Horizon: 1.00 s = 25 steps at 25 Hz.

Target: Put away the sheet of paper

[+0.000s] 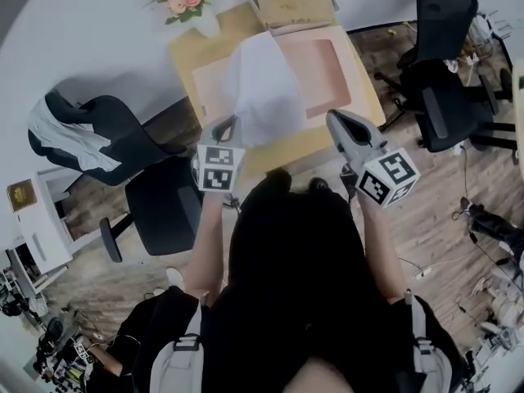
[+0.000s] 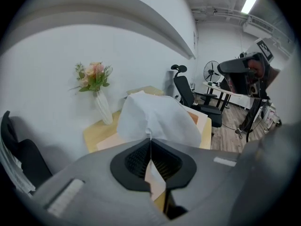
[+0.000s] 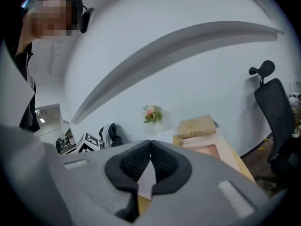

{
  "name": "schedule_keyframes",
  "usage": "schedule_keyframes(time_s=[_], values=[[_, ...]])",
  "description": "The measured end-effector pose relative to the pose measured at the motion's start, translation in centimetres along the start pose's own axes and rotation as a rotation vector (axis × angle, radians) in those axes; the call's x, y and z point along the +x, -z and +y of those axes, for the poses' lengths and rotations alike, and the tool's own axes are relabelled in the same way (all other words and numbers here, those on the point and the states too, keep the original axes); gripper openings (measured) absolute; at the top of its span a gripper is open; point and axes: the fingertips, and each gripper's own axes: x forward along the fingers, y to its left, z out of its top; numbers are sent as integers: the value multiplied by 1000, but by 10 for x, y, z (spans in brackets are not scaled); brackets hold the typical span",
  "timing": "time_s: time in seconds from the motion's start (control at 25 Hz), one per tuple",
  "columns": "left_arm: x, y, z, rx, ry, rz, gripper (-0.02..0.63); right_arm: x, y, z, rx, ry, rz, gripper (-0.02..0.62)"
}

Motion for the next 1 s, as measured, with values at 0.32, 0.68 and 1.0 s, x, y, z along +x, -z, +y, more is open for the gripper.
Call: schedule_keyframes(time_s=[0.32, 0.68, 1.0], values=[[40, 17, 19, 43, 69, 72, 11, 11, 10, -8, 27, 82, 25, 3], [68, 38, 30, 57, 53, 183, 11, 24, 5, -23, 34, 63, 64, 3], [95, 51, 28, 63, 50, 250, 11, 34, -3, -35, 22, 37, 89, 3]])
